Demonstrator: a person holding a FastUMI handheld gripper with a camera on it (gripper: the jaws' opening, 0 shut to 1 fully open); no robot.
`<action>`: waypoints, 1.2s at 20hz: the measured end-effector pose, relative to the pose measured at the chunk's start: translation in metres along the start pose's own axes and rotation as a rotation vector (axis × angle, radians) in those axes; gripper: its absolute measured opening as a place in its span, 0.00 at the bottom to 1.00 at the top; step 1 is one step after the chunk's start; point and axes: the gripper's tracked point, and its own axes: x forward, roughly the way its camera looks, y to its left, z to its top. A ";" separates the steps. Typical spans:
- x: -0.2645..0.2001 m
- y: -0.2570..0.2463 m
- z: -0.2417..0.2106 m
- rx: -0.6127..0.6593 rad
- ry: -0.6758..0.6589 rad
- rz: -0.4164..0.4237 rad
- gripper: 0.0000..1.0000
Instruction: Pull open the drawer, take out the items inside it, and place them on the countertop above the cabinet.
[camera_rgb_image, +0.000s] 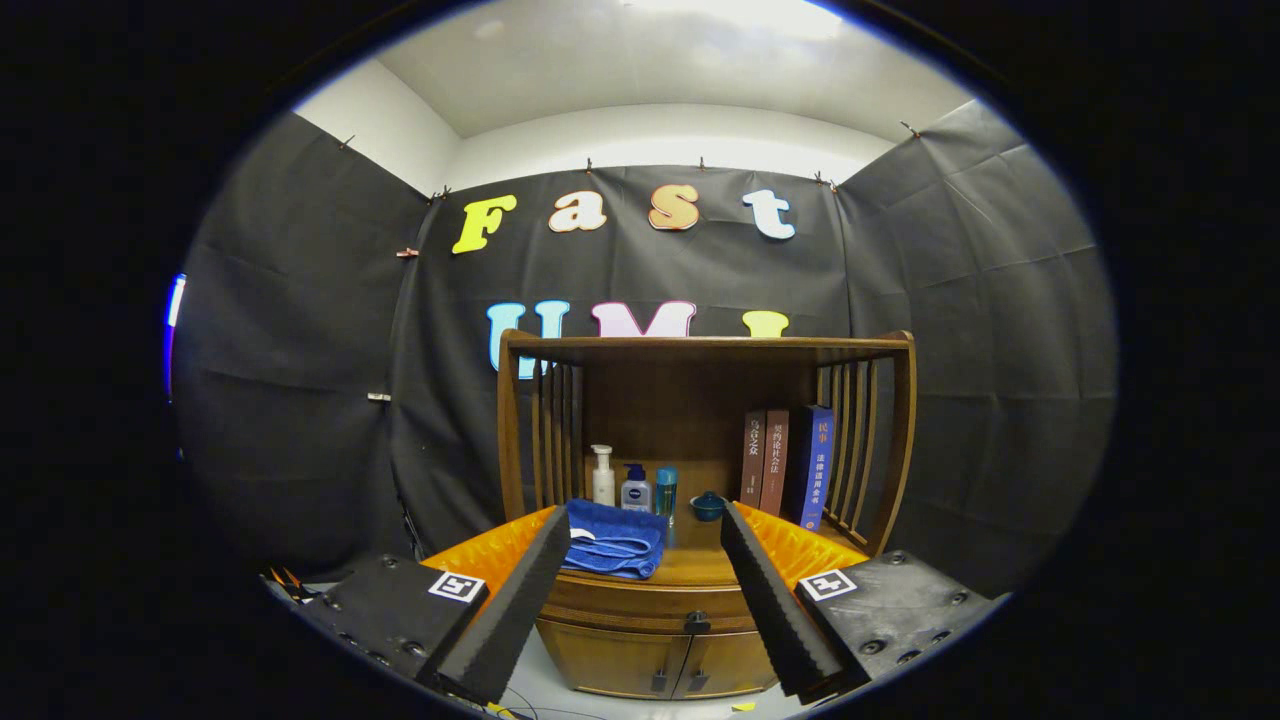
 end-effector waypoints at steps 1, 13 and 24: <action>-0.001 -0.003 -0.002 0.004 0.005 -0.004 0.98; 0.019 -0.030 -0.052 0.051 0.067 -0.051 0.98; 0.108 -0.059 -0.227 0.039 0.300 -0.110 0.99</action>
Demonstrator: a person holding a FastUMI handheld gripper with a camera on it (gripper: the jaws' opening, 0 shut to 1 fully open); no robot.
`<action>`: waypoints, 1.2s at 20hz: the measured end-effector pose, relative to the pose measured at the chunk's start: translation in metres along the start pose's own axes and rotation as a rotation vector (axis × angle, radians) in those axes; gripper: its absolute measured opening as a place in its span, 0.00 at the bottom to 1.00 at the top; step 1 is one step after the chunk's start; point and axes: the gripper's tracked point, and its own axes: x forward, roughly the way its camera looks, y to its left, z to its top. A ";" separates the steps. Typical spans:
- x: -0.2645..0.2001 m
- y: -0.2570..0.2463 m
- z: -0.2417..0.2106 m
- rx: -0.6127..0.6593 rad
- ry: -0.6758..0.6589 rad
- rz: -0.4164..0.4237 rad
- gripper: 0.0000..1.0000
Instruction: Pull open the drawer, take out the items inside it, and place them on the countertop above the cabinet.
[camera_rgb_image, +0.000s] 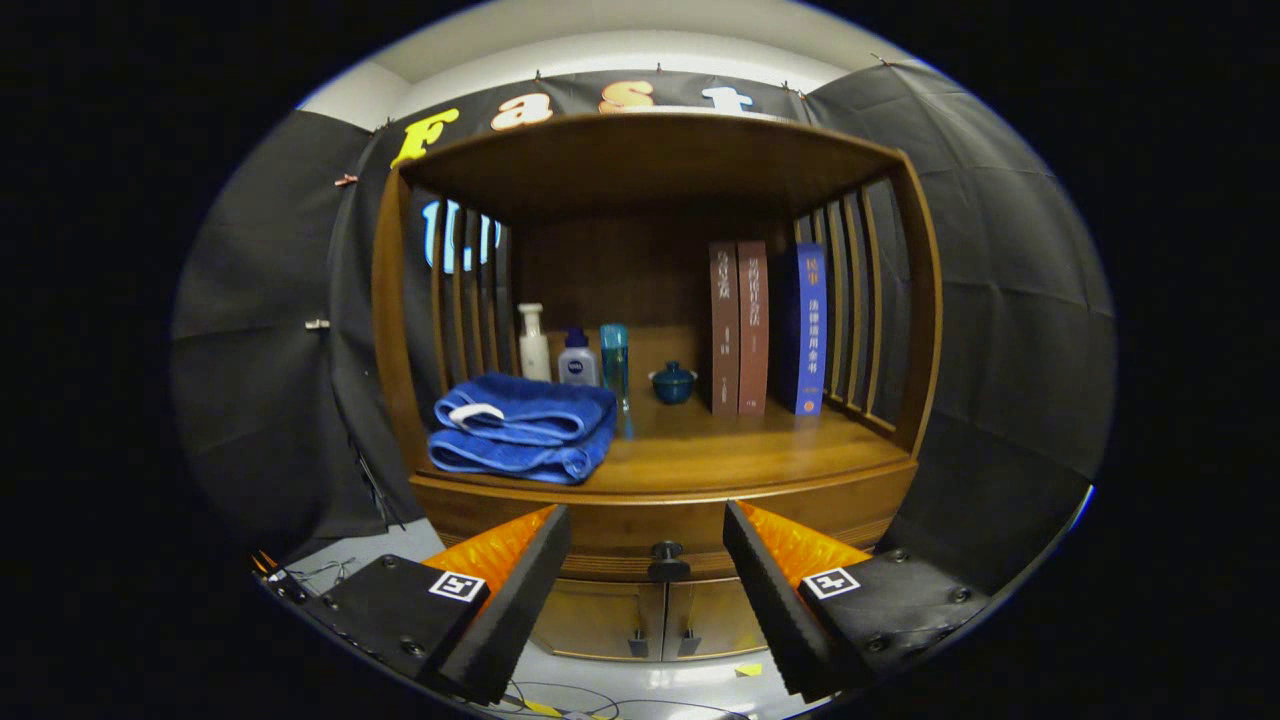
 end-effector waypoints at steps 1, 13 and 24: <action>0.012 -0.001 -0.013 0.003 0.020 -0.002 1.00; 0.100 -0.019 -0.108 0.061 0.200 -0.023 0.76; 0.097 -0.020 -0.108 -0.006 0.195 -0.024 0.34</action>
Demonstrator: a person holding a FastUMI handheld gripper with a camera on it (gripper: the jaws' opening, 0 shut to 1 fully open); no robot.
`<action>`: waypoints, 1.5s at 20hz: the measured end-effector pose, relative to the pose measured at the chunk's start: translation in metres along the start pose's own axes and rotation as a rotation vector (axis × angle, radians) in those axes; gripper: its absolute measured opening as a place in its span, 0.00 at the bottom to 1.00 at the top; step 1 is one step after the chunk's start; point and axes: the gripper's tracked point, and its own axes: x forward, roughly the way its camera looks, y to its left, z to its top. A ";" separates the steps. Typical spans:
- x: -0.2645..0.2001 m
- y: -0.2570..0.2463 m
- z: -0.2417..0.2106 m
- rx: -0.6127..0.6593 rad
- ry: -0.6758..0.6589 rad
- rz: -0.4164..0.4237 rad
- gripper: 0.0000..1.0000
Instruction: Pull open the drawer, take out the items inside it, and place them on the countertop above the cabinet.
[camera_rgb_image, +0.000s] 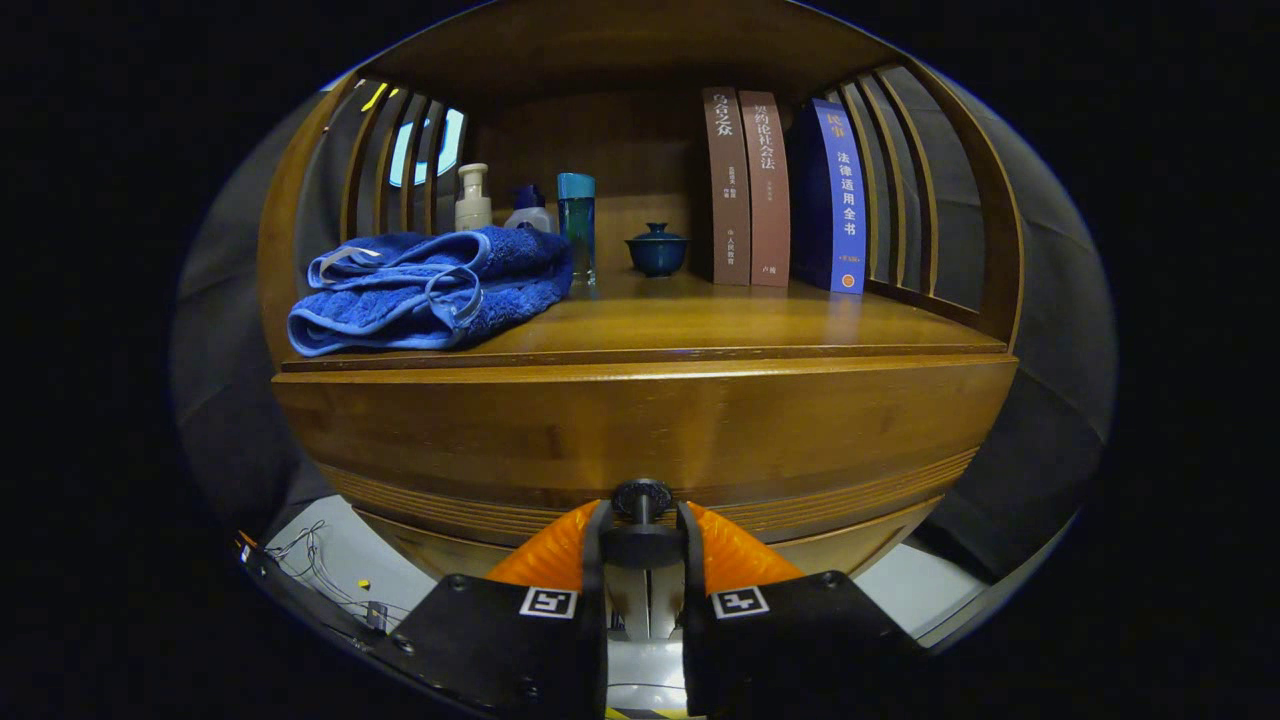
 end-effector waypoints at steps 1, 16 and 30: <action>-0.002 0.000 0.000 0.005 0.007 0.006 0.34; -0.120 -0.007 -0.049 -0.024 0.099 0.024 0.34; -0.173 -0.010 -0.082 -0.037 0.198 0.026 0.46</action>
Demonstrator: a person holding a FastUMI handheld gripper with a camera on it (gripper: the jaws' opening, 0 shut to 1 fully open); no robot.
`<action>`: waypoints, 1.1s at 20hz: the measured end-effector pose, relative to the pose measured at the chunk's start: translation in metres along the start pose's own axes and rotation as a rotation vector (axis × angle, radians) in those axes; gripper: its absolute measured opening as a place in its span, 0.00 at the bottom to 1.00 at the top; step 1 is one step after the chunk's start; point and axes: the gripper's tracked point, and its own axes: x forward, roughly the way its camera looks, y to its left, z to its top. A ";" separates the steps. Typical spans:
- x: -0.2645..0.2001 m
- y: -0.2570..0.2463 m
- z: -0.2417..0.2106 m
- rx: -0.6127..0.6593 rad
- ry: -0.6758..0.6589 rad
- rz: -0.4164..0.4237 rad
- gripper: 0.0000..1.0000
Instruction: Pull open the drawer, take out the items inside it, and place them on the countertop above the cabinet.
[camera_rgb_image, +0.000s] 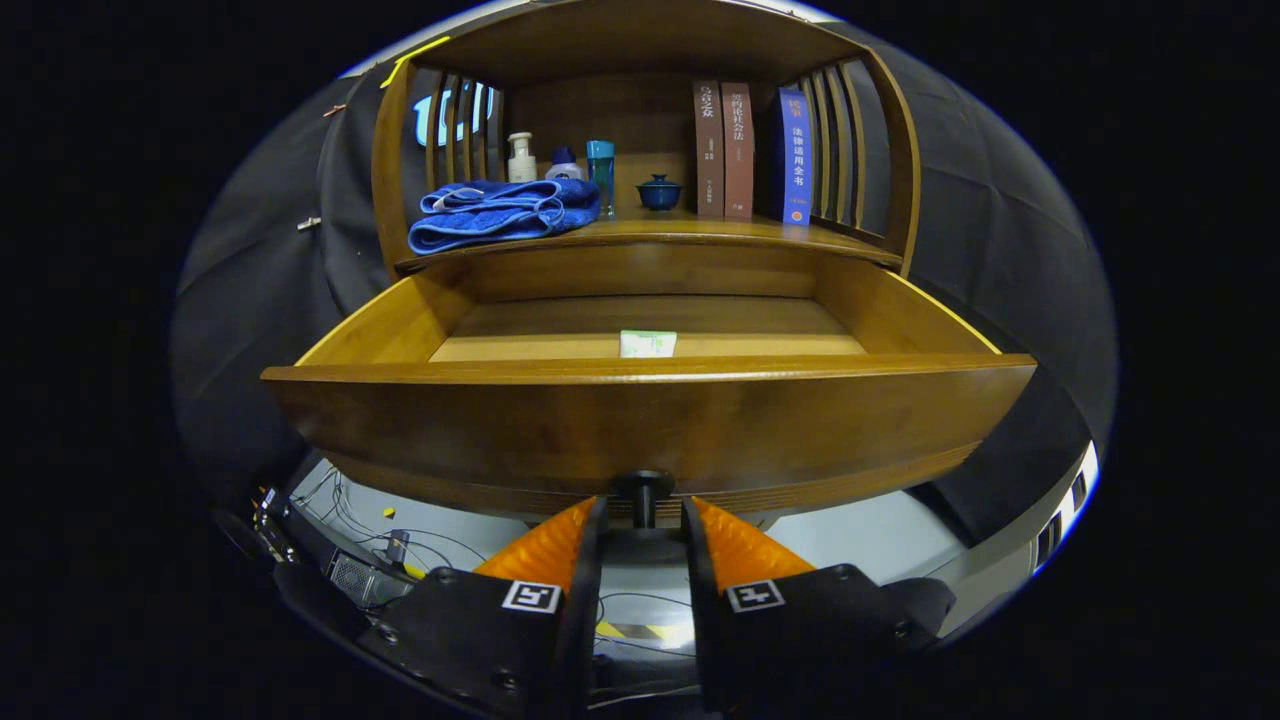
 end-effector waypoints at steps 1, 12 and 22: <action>-0.003 0.000 -0.001 -0.004 0.010 -0.003 0.62; -0.055 0.014 0.144 0.058 -0.139 0.072 0.95; 0.083 -0.004 0.148 -0.020 0.241 0.003 0.96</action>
